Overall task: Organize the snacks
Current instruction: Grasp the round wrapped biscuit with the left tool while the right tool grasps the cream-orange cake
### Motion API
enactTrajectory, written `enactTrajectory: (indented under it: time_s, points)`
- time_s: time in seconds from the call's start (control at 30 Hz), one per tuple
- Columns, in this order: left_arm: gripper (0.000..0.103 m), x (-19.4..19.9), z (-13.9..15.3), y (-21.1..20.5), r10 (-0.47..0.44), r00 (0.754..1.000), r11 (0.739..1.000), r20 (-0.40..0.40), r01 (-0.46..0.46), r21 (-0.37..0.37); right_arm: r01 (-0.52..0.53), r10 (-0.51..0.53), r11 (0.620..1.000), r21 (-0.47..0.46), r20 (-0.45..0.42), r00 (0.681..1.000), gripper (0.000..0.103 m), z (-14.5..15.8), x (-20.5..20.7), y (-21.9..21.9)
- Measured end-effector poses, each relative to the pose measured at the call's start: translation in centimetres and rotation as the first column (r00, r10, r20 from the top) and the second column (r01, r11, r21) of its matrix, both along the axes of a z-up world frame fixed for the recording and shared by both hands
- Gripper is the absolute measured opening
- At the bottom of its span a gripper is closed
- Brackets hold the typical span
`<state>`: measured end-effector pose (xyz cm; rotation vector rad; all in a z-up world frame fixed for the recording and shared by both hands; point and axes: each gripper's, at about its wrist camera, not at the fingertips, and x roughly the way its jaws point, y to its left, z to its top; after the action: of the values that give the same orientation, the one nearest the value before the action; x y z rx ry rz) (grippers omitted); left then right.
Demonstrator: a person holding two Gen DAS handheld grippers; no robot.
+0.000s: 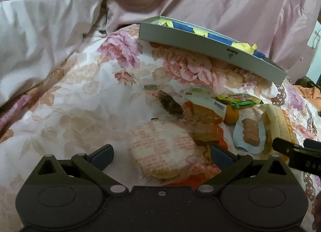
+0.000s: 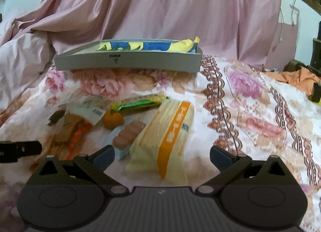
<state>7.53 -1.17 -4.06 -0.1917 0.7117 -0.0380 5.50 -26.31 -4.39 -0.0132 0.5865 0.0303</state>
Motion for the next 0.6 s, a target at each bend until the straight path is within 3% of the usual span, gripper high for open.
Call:
enactTrajectory:
  time_s: [0.4, 0.6]
  points:
    - [0.102, 2.1, -1.2, -1.0, 0.012, 1.000, 0.996, -0.016, -0.010, 0.087, 0.030, -0.029, 0.999, 0.019, -0.073, 0.997, 0.103, -1.4, 5.9, -0.6]
    - [0.101, 2.0, -1.3, -0.7, 0.002, 1.000, 0.997, -0.013, -0.001, 0.072, 0.004, -0.001, 0.999, 0.043, -0.066, 0.998, 0.103, -2.1, 7.5, -0.4]
